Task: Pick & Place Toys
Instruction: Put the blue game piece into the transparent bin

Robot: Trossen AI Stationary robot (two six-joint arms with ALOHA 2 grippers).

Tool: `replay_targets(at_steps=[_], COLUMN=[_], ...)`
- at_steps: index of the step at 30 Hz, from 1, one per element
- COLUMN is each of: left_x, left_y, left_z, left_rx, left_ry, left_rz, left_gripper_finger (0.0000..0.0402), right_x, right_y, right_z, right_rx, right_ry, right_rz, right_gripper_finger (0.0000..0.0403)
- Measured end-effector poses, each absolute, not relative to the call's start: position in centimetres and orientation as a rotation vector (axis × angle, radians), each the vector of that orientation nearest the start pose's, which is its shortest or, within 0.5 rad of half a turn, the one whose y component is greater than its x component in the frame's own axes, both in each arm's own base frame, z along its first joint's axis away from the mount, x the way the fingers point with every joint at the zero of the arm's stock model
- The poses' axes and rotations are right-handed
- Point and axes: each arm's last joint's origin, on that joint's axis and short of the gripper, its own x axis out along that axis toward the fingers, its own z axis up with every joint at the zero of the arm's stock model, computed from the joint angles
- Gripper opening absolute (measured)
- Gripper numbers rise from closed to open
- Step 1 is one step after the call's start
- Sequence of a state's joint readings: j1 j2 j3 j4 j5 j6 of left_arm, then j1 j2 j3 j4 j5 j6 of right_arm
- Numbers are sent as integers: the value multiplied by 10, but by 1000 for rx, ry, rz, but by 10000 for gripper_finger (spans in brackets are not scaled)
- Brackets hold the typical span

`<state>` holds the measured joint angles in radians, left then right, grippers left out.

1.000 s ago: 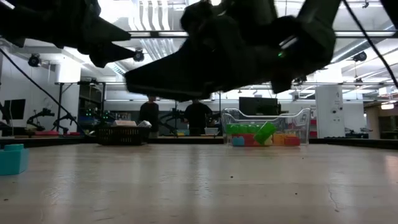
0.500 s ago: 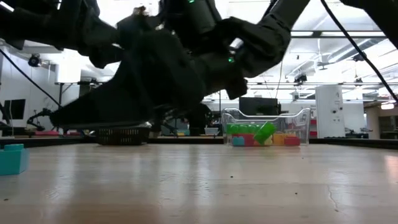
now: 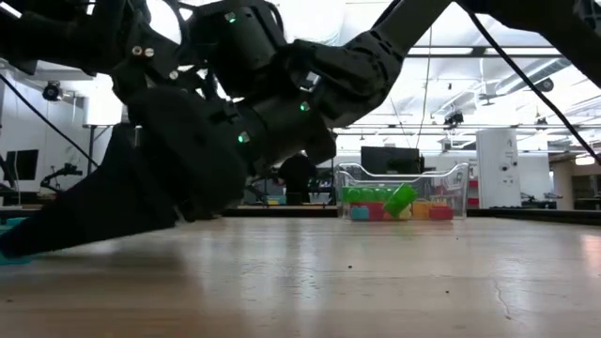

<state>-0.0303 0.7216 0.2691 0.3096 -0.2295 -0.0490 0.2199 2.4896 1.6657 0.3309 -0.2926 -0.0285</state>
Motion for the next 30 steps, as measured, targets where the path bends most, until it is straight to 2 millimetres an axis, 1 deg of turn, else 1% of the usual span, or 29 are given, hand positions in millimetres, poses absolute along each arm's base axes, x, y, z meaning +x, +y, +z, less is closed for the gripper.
replay_targets(at_steps=[2, 14, 27, 30], left_x=[163, 163, 163, 163], left_y=[2, 2, 2, 2], left_z=[211, 211, 211, 211], left_rx=[-30, -29, -30, -29], left_ry=[137, 134, 134, 134], left_rz=[202, 217, 217, 219], left_gripper_finger=[362, 362, 362, 362], right_x=[511, 517, 518, 521], right_y=[123, 124, 124, 125], right_z=[78, 88, 89, 84], right_rx=[-10, -22, -33, -29], right_ry=[490, 446, 443, 454], right_rz=[510, 513, 486, 484], right_gripper_finger=[290, 290, 290, 290])
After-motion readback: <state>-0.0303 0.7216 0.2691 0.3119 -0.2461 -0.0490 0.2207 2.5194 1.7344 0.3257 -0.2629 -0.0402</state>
